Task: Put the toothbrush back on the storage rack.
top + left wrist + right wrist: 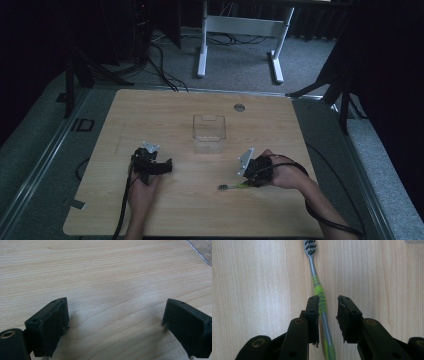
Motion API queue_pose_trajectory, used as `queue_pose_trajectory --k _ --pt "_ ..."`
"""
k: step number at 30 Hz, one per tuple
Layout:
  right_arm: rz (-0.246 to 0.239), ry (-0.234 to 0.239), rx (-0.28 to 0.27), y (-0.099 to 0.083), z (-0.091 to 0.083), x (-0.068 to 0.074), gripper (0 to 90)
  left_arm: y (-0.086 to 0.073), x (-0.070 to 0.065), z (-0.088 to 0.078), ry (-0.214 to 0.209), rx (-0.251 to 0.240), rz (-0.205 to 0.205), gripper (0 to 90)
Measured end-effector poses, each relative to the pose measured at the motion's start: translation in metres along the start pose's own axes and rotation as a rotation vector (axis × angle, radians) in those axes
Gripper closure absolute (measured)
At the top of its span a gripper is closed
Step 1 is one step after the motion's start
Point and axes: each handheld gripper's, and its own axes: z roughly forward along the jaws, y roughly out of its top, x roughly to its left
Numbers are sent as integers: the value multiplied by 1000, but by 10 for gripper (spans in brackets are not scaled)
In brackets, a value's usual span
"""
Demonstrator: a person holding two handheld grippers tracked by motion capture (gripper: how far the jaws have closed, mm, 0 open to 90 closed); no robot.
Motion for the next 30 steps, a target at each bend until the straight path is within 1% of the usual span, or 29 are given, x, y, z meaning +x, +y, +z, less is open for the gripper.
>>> queue_pose_trajectory --k 14,30 --pt "-21 8 18 1 0 0 697 0 0 0 0 0 -1 71" --pt "-54 19 55 3 2 1 706 0 0 0 0 0 -1 71"
